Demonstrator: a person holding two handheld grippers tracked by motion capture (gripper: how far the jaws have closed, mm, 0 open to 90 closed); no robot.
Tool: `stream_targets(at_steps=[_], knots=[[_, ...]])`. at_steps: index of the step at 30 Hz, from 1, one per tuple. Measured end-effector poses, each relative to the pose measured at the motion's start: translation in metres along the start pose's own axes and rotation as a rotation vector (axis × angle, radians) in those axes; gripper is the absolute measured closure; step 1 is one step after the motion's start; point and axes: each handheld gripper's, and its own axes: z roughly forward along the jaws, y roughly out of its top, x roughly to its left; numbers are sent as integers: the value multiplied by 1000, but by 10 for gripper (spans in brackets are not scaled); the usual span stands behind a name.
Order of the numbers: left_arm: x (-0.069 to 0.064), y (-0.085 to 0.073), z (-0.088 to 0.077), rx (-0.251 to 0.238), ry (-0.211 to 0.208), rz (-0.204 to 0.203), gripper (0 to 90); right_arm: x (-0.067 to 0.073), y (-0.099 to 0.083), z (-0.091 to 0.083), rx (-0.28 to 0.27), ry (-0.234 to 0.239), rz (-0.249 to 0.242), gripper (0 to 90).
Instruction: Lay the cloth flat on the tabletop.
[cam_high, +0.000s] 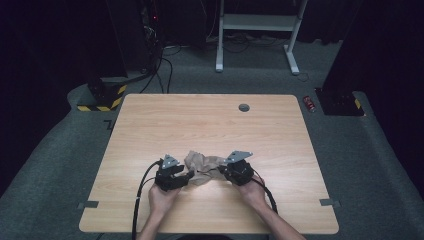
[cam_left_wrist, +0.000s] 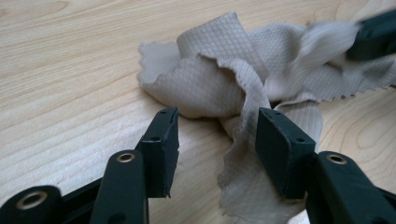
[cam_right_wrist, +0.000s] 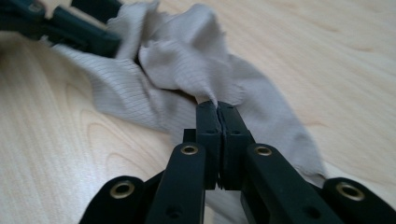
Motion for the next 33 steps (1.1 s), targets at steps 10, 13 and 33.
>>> stream_targets(at_steps=[10, 13, 33], knots=[[6, 8, -7, -66, -21, -45, 479, -1, -30, -27, 57, -44, -108, 882], [5, 15, -3, -48, -10, -35, 472, -1, -40, -27, 69, -27, -105, 775], [10, 32, 0, -59, -39, -63, 455, -15, -21, 3, 93, 45, -28, 863]])
